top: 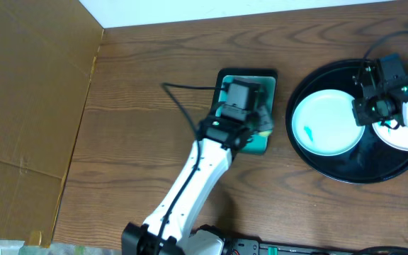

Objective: Clean dirty plates on tray and stack at the side

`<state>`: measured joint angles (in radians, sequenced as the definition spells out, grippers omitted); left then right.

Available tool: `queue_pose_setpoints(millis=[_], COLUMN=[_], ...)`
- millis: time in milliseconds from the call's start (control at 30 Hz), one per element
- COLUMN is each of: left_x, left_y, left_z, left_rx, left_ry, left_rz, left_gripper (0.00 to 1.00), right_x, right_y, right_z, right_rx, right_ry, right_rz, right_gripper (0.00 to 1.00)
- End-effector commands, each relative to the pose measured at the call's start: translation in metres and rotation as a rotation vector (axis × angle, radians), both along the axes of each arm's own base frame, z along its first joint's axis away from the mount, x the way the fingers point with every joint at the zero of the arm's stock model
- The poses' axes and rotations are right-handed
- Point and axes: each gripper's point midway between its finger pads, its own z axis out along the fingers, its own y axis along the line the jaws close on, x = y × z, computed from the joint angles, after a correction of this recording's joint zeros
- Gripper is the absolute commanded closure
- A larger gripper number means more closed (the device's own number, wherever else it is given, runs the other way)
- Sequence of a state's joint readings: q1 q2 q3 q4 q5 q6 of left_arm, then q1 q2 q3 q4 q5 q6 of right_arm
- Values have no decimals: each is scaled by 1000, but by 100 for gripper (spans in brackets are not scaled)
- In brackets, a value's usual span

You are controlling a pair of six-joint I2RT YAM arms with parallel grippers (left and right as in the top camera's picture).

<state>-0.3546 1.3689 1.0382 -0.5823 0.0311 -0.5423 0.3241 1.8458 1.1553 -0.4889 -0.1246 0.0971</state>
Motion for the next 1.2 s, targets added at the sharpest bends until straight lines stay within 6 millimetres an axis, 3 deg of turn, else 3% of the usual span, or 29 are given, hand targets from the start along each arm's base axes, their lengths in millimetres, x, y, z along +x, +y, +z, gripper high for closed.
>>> queue_pose_setpoints(millis=[0, 67, 100, 167, 267, 367, 500, 900, 1000, 1167], left_x=[-4, -6, -7, -10, -11, -9, -5, -6, -4, -2], left_y=[-37, -51, -58, -69, -79, -84, -87, -106, -108, -118], left_z=[-12, -20, -25, -34, -43, -49, -51, -45, -44, -59], left_rx=[-47, -52, -47, -41, -38, -69, -94, -119, -127, -173], left_ry=[29, 43, 52, 66, 81, 101, 99, 63, 55, 92], left_rz=[-101, -124, -142, -170, -186, -135, -103, -139, -136, -61], left_gripper=[93, 93, 92, 93, 93, 93, 93, 93, 93, 93], right_x=[-13, -14, -14, -8, 5, 18, 20, -6, -6, -3], right_y=[0, -1, -1, 1, 5, 10, 11, 3, 3, -3], right_z=[-22, -29, -31, -30, -23, -15, -16, -35, -35, -35], right_rx=[22, 31, 34, 34, 24, 28, 20, -15, -15, 16], right_ry=[39, 26, 16, -24, -105, -179, -192, -62, -61, -34], right_rz=[-39, -50, -49, -15, 59, 98, 118, 121, 120, -50], right_gripper=[99, 96, 85, 77, 72, 76, 82, 84, 99, 98])
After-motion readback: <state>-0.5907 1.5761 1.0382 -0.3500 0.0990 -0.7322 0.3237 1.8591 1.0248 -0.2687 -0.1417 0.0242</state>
